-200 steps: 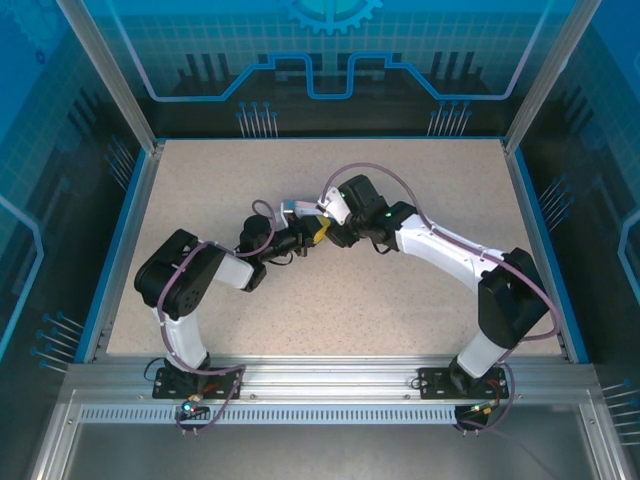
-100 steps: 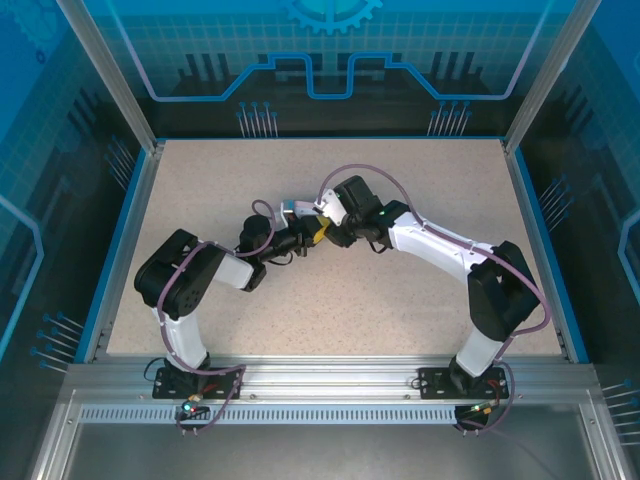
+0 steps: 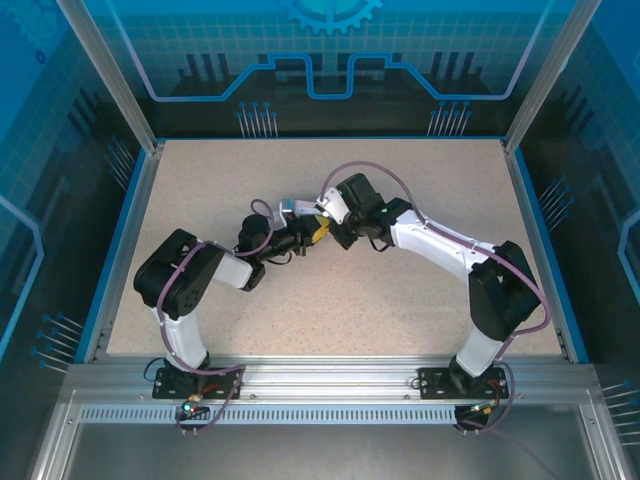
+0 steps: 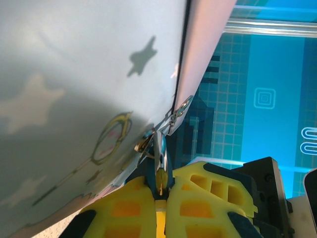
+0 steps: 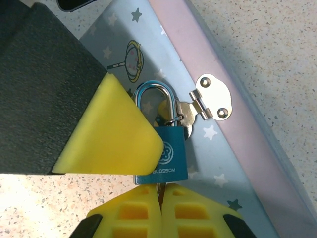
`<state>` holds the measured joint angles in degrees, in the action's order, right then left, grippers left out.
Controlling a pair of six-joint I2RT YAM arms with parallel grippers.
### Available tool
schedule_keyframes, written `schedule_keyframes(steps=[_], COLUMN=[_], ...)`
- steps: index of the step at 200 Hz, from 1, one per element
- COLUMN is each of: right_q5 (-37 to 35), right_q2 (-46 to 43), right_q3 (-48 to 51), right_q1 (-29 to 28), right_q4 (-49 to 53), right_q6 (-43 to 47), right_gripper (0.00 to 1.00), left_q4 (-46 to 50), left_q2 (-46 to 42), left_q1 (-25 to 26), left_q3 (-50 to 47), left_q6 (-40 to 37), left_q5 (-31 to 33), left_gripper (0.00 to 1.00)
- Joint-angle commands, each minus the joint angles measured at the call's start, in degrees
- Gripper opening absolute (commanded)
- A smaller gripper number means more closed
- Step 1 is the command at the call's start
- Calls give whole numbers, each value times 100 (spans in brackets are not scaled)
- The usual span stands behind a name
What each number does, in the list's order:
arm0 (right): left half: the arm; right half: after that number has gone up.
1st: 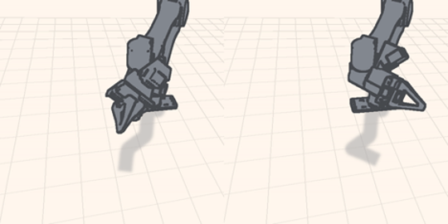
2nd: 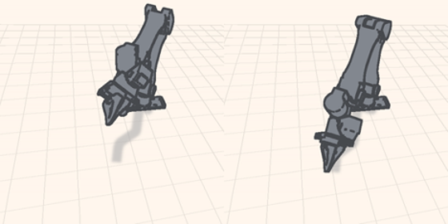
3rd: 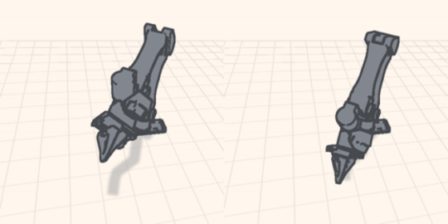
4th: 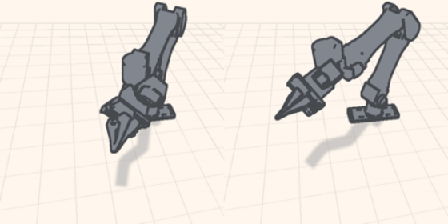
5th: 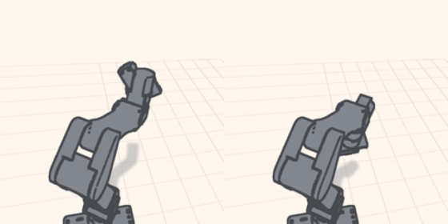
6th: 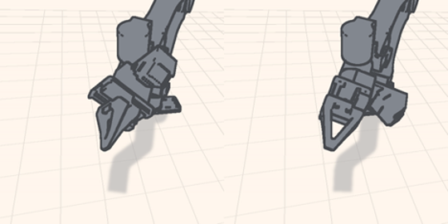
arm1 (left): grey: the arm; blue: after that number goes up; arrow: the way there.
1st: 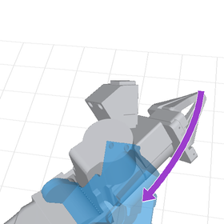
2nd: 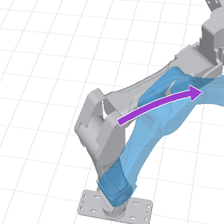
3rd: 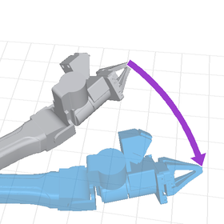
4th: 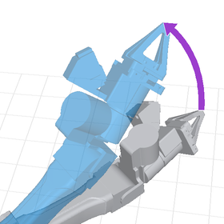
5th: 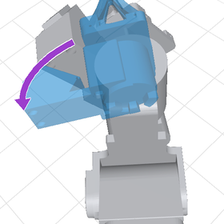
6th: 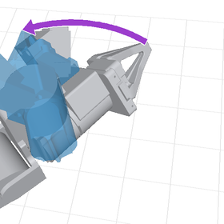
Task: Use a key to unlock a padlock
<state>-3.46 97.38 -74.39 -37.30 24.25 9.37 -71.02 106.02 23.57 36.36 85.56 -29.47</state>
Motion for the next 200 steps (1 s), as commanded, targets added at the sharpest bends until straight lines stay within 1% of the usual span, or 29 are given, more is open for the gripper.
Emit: schedule_keyframes(steps=[1, 5, 7, 9, 11, 17, 23, 43, 57, 76, 117, 141, 155, 200], right_q5=[822, 871, 877, 893, 905, 982, 1085, 1511, 1821, 2030, 2313, 2358, 2247, 2086], right_q2=[-9, -26, -26, -40, -50, -96, -158, -526, -820, -1026, -1010, -776, -608, 51], right_q3=[-196, -196, -198, -199, -194, -190, -158, 182, 551, 963, 1678, 1848, 1865, 1797], right_q1=[-21, -15, -14, -11, 0, 36, 87, 357, 580, 786, 813, 769, 759, 751], right_q4=[136, 155, 162, 178, 190, 225, 238, 18, -323, -695, -1657, -2083, -2215, -2599], right_q6=[-289, -313, -317, -333, -355, -408, -494, -954, -1503, -2372, -3814, -4274, -4498, -4954], right_gripper=[18, 26, 26, 33, 38, 47, 51, 57, 58, 59, 57, 55, 55, 54], left_q4=[-277, -281, -280, -280, -274, -275, -265, -265, -217, -138, -89, -173, -184, -180], left_q2=[-26, -26, -23, -25, -21, -23, -19, -10, -15, -20, 91, 216, 310, 736], left_q1=[7, 8, 5, 4, 2, 7, -1, -2, -2, -5, -2, 7, 5, 6], left_q3=[74, 73, 73, 73, 73, 73, 65, 34, -3, -113, -366, -486, -522, -686], left_q6=[-11, -8, -5, -7, -5, -13, -22, -60, -143, -271, -478, -538, -600, -844], left_q5=[-89, -85, -87, -83, -78, -78, -79, -85, -116, -145, -193, -216, -281, -410], left_gripper=[0, 0, 0, 0, 0, 0, 0, 0, 0, 0, 0, 0, 0, 1])
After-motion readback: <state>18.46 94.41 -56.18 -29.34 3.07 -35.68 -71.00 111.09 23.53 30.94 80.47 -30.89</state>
